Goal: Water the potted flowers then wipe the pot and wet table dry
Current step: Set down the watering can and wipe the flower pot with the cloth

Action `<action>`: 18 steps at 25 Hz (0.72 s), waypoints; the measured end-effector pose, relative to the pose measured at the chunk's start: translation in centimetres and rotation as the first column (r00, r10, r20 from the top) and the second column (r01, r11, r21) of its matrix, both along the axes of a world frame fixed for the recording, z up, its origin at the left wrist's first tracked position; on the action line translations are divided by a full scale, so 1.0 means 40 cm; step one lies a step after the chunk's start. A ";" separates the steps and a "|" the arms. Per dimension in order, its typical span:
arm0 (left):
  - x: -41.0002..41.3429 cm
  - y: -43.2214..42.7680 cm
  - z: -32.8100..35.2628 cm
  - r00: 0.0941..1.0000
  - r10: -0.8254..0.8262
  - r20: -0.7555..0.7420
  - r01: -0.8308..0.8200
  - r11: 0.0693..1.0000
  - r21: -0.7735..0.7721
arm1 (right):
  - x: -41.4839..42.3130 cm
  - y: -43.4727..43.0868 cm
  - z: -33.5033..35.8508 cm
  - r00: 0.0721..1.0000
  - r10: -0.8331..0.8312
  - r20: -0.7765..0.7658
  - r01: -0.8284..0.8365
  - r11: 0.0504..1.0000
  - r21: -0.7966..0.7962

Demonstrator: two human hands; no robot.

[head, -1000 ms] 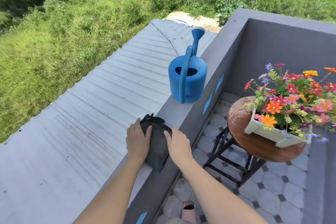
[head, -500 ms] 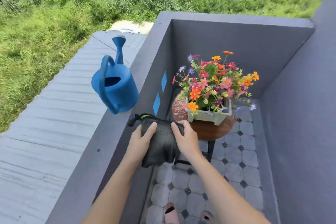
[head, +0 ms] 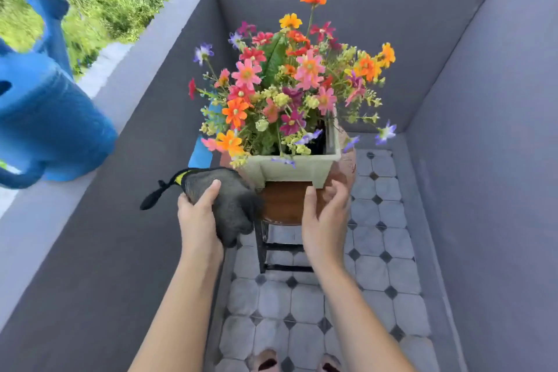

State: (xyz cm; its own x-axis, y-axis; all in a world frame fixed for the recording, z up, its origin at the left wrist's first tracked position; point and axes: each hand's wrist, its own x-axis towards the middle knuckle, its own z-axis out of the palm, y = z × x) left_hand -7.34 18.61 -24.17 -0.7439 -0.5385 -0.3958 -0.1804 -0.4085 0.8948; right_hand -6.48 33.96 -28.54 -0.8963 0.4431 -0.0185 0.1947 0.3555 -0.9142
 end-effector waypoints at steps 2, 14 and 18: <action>-0.033 0.010 -0.039 0.994 -0.063 -0.092 0.054 0.994 -0.091 | -0.049 -0.001 -0.039 0.997 -0.017 -0.076 0.019 0.999 0.032; -0.116 0.038 -0.016 0.924 -0.333 -0.185 0.210 0.850 -0.482 | -0.152 0.052 0.009 0.976 0.190 -0.105 -0.164 0.963 0.215; -0.148 0.064 0.029 0.939 -0.257 -0.229 0.141 0.894 -0.424 | -0.197 0.070 0.040 0.973 0.227 -0.040 -0.209 0.942 0.263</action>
State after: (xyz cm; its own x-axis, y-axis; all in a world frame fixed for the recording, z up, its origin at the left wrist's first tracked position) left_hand -13.26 21.18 -23.00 -0.8988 -0.4353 0.0517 0.0534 0.0083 0.9985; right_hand -14.38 36.77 -26.92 -0.9666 0.2183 0.1343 0.0262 0.6054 -0.7955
